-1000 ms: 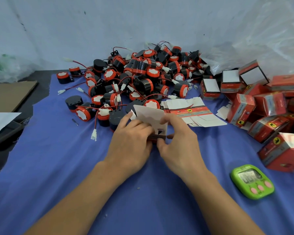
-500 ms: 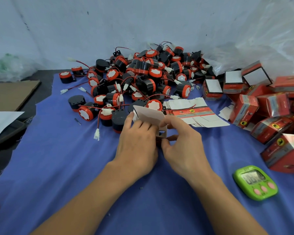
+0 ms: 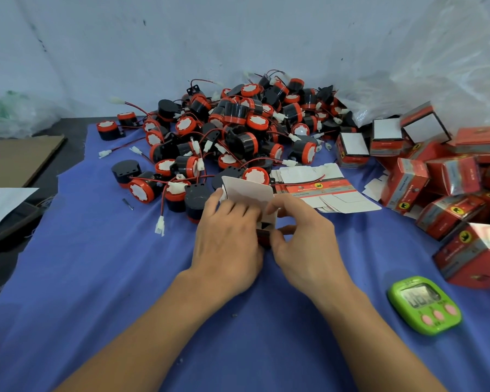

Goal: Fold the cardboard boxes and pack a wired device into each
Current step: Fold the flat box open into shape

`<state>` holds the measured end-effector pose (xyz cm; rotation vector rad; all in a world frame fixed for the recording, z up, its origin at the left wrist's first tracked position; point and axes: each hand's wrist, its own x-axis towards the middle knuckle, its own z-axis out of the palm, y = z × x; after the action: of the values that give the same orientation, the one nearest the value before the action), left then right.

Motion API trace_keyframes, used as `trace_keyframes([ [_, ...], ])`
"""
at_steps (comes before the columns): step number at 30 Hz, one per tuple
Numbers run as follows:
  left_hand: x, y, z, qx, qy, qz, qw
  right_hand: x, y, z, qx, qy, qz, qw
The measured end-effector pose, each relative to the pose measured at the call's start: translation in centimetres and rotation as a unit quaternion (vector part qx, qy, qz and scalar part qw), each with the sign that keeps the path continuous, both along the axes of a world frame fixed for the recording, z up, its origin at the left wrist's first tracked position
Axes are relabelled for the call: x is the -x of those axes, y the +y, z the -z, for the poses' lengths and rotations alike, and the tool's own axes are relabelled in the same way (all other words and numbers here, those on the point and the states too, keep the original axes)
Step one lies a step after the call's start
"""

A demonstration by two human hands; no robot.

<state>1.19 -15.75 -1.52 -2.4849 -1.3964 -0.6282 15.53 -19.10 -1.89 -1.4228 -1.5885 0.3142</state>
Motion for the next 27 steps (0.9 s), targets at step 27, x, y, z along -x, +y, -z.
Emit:
trace_keyframes([
  [27, -0.1, -0.32, -0.3, 0.018, -0.005, -0.004, 1.0, -0.16, 0.26, 0.11, 0.059, 0.025, 0.021, 0.998],
])
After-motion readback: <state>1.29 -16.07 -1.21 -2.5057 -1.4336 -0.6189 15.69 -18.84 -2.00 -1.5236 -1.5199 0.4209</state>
